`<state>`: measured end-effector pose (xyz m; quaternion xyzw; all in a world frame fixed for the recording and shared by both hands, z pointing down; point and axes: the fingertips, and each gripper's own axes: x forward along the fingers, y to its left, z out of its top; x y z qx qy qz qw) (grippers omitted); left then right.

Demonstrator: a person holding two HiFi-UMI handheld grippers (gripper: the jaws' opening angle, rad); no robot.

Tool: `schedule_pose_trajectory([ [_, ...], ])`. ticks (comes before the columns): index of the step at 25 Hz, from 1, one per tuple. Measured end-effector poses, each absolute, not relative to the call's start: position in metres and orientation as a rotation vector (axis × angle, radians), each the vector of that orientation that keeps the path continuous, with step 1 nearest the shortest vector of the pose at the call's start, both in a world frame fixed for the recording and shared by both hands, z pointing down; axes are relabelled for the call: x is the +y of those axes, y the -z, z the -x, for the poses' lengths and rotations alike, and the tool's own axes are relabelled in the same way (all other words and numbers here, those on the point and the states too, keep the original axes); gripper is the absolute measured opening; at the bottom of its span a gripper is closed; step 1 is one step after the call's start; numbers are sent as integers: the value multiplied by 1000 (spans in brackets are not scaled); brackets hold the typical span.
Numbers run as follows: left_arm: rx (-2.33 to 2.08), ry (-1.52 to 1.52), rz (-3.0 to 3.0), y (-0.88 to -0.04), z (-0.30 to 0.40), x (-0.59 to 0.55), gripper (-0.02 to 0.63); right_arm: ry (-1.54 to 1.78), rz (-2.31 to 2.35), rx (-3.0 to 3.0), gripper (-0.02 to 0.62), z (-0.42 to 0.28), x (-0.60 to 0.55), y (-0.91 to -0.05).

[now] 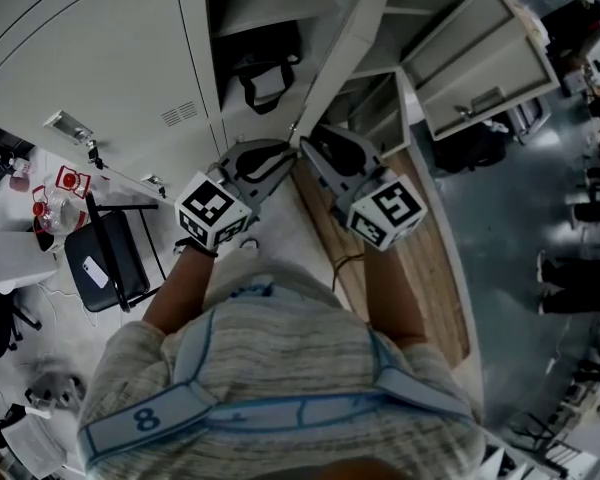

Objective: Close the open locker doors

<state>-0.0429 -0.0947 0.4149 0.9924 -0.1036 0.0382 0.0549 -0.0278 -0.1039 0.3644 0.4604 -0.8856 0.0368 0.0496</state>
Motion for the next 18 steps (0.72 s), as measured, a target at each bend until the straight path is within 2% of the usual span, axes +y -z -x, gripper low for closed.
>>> schedule_pose_trajectory([
  [18, -335, -80, -2998, -413, 68, -120, 62, -113, -1348, -2706, 78, 52, -123, -363],
])
